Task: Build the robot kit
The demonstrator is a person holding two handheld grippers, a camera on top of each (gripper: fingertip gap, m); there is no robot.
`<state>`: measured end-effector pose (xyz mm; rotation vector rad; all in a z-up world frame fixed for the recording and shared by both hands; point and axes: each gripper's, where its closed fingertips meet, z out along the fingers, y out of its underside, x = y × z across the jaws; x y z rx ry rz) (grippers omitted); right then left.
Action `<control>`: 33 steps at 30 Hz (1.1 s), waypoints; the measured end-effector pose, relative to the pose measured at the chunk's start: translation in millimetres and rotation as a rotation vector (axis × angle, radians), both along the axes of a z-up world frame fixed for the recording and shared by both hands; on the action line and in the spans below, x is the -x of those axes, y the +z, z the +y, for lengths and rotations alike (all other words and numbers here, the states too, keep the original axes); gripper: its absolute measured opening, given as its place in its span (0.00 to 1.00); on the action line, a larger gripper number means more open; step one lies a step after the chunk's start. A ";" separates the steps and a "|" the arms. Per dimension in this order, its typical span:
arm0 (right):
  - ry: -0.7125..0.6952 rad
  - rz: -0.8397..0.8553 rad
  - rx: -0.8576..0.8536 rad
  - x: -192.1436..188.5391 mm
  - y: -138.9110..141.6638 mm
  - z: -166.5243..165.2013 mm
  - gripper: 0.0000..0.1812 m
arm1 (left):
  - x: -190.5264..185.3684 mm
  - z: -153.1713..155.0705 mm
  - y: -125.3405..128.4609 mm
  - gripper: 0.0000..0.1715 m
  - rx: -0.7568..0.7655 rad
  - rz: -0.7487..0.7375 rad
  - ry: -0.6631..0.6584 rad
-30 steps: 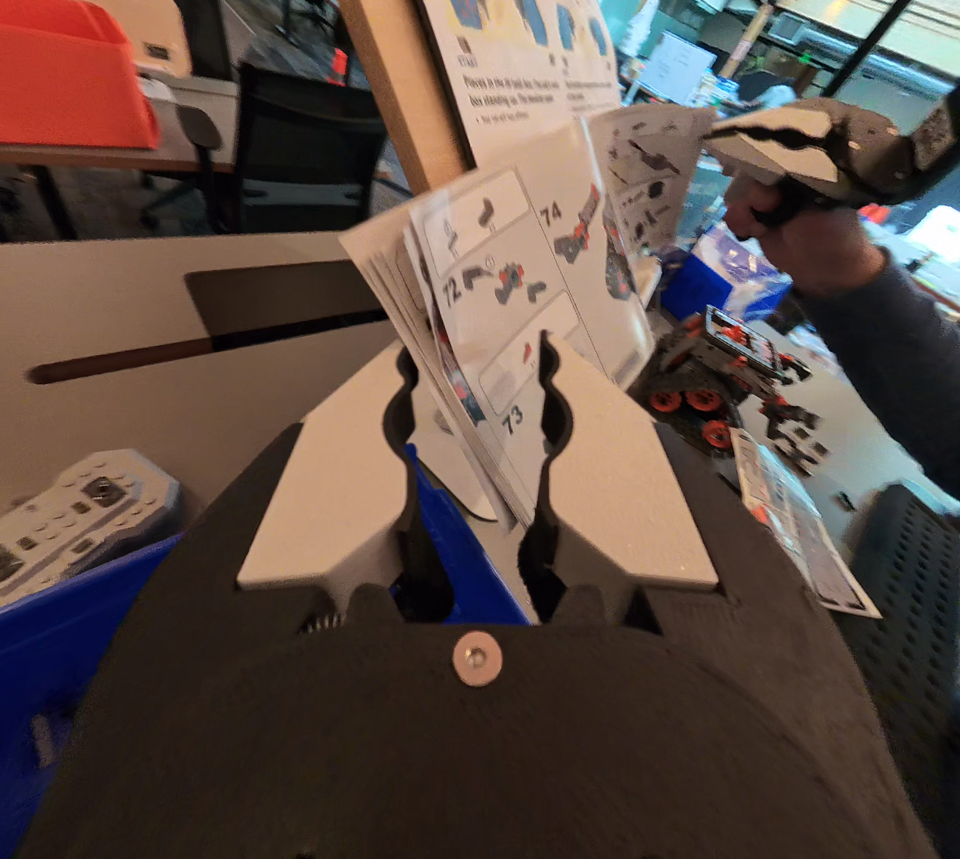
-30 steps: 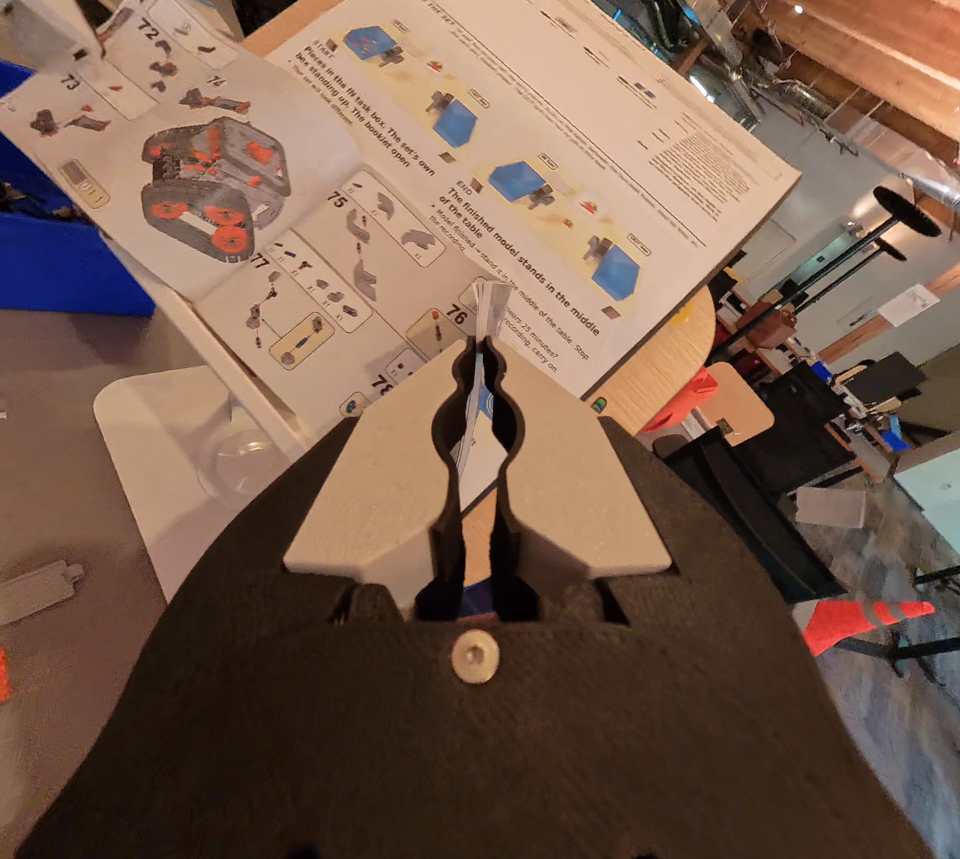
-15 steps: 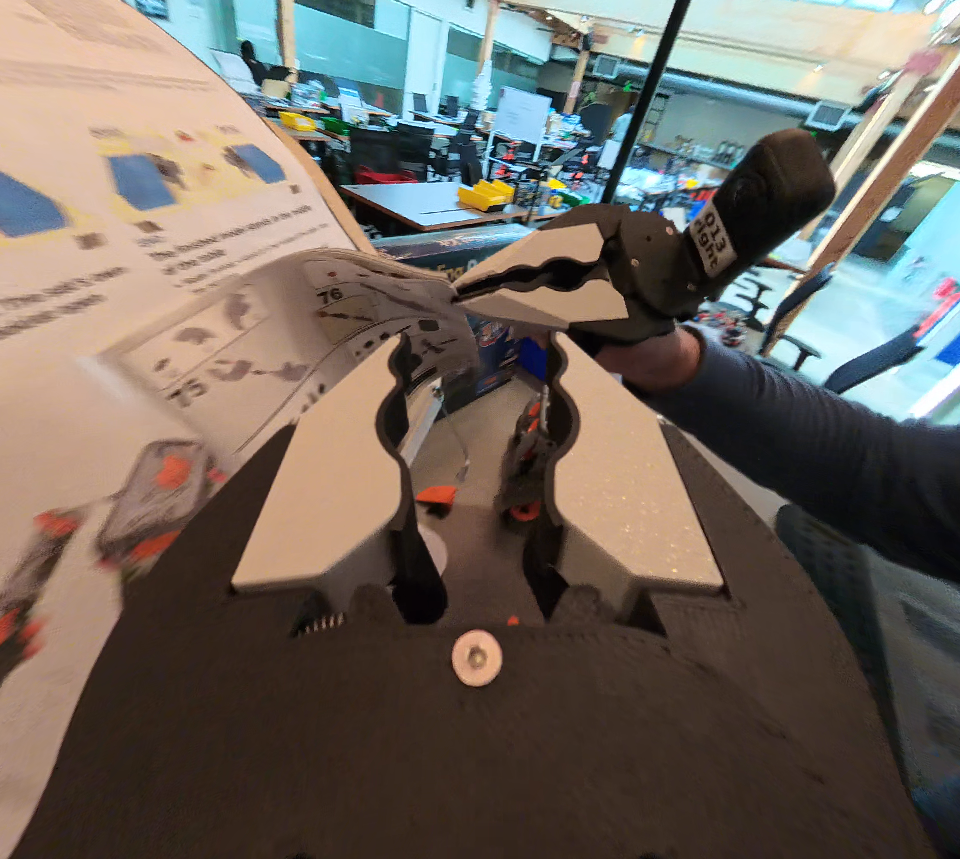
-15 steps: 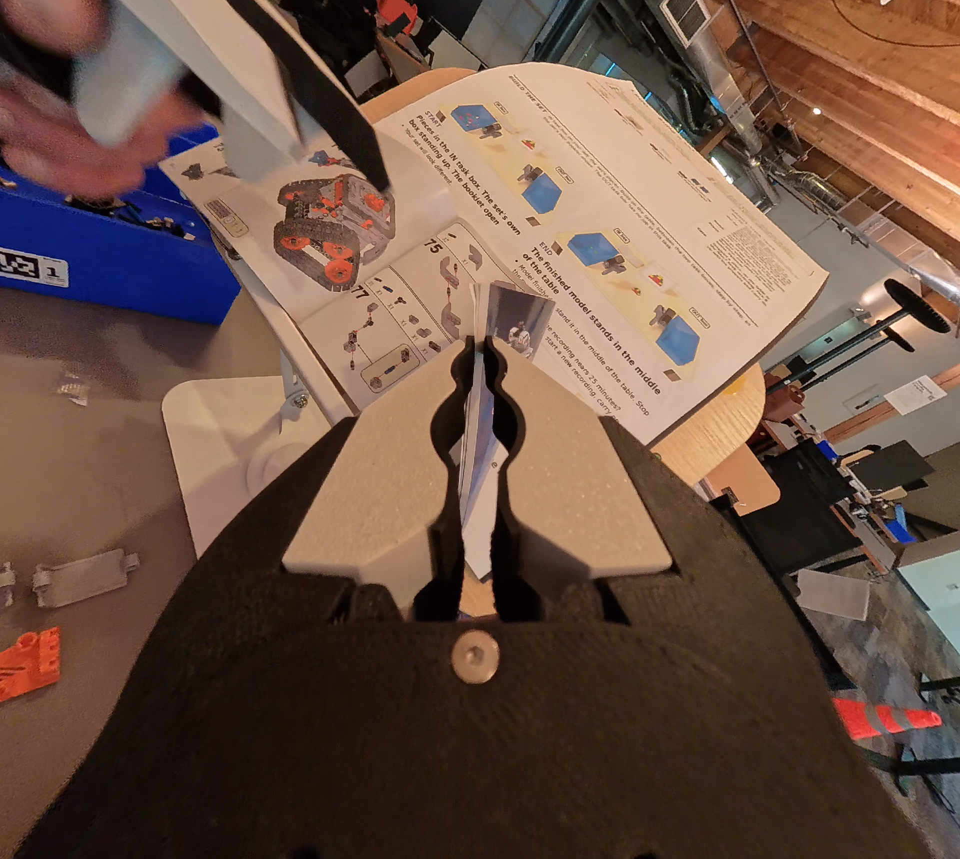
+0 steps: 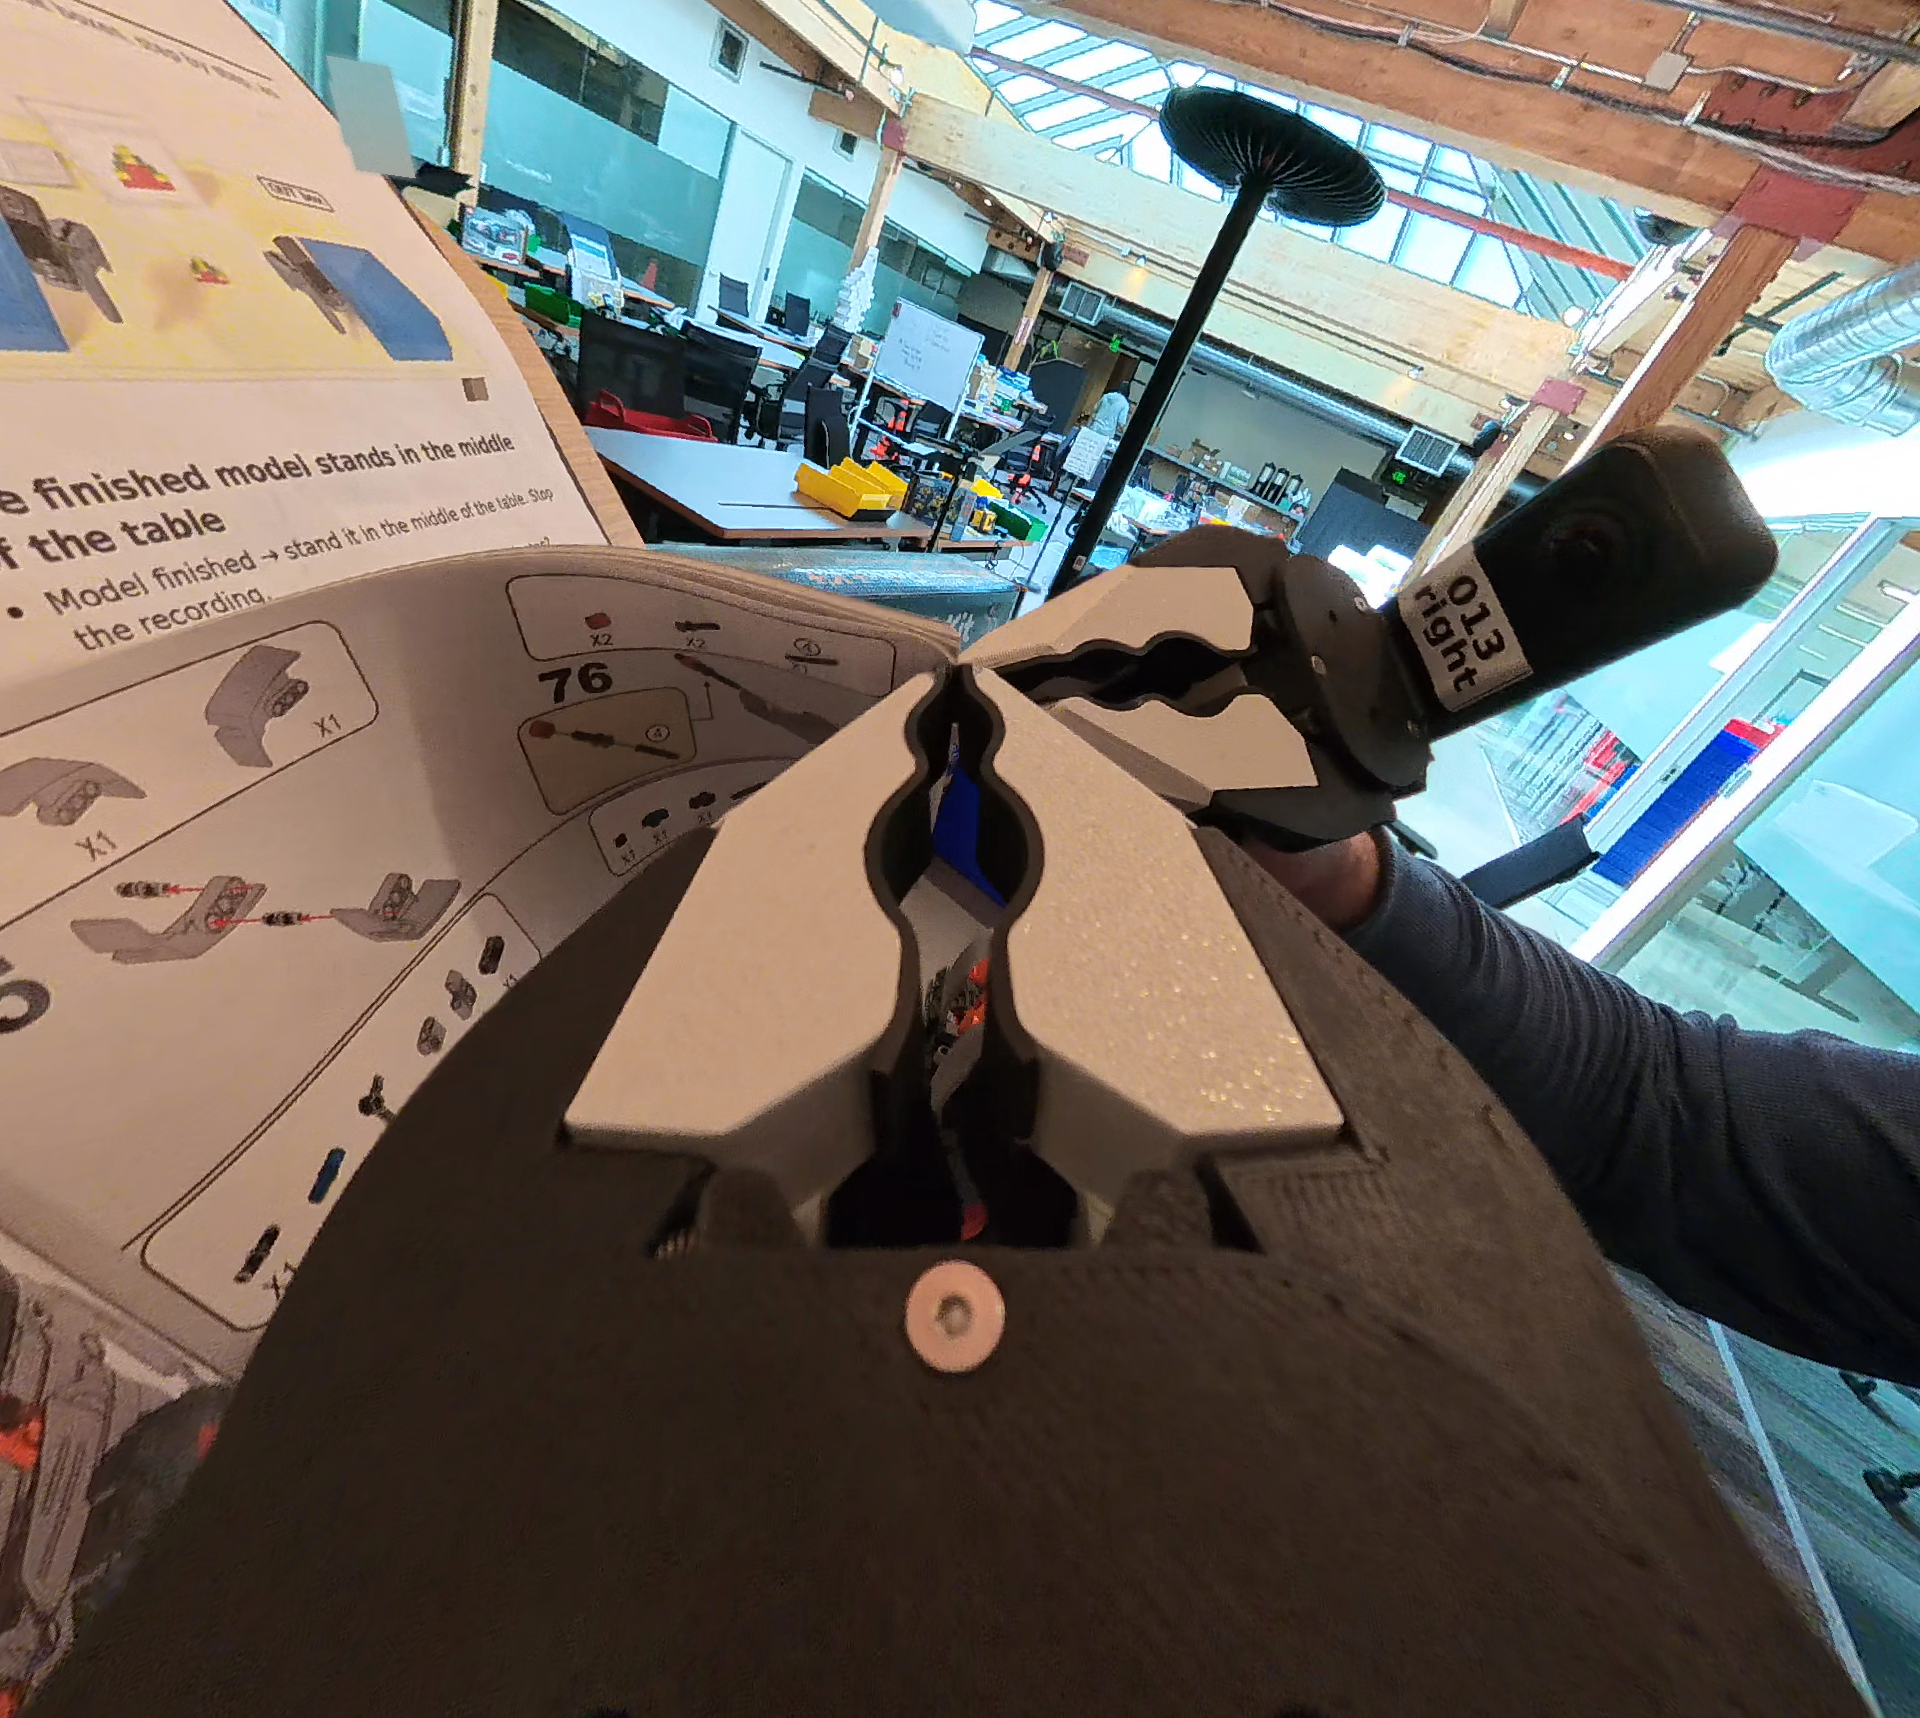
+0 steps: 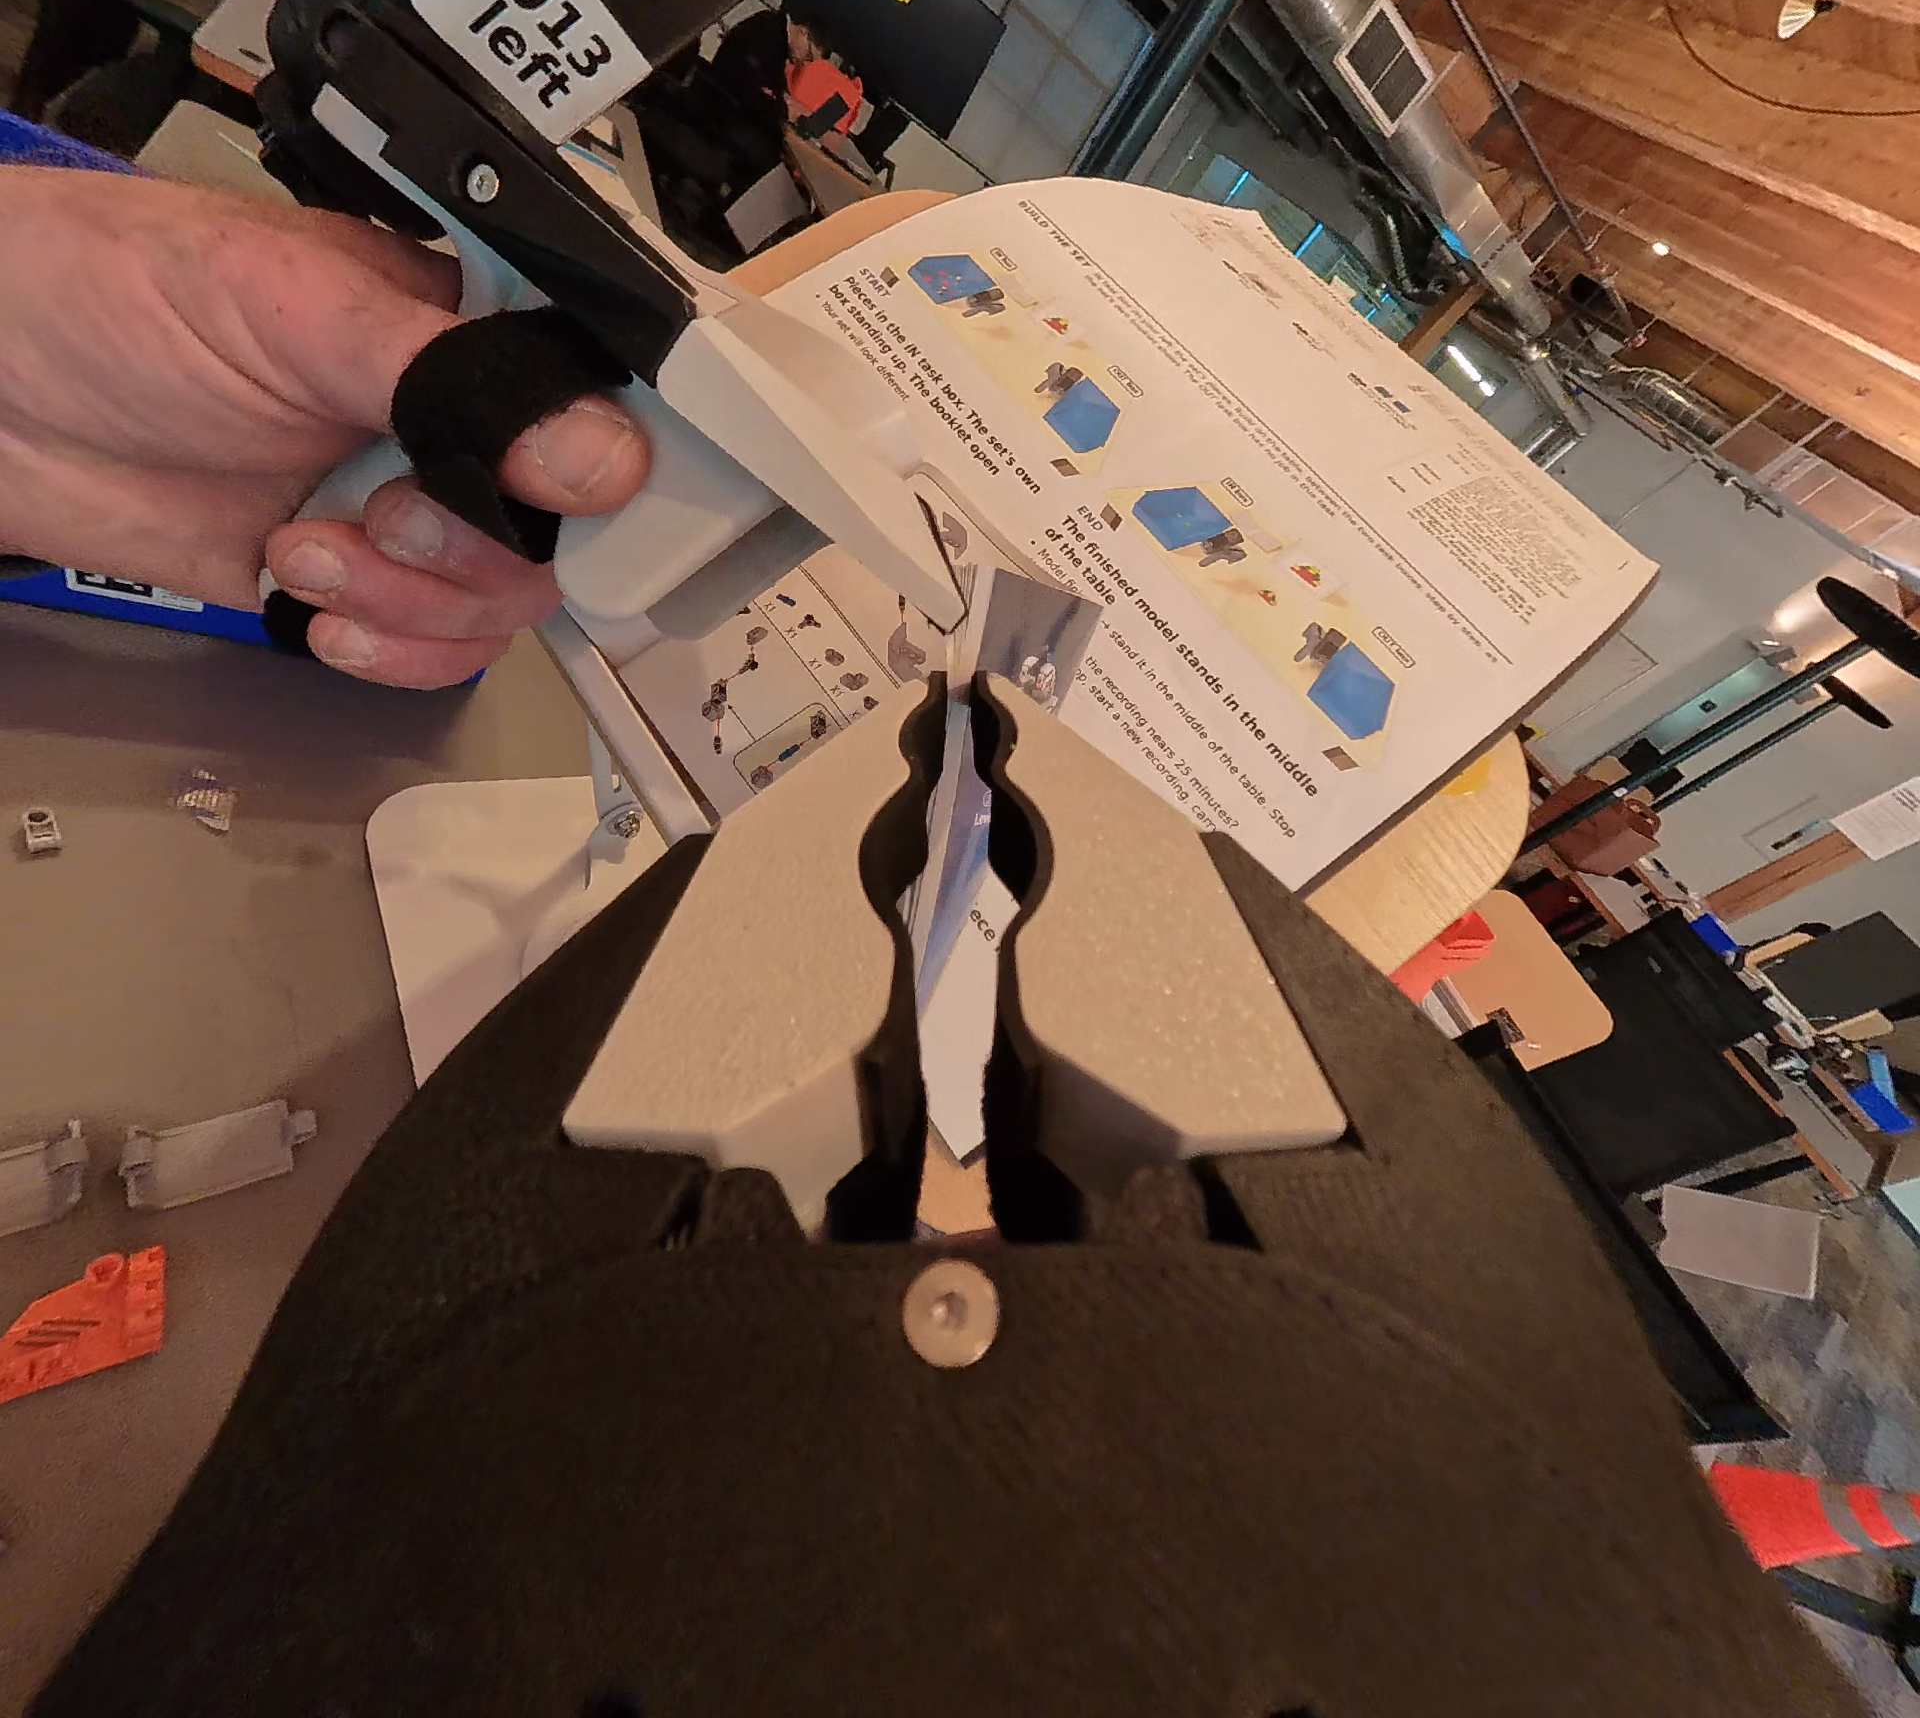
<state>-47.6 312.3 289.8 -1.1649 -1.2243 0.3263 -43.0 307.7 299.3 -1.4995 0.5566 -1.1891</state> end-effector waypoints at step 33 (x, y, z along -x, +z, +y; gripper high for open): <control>-0.195 -0.048 0.399 -60.2 -36.2 61.6 0.18 | 153.1 -16.4 0.3 0.00 0.035 0.111 0.167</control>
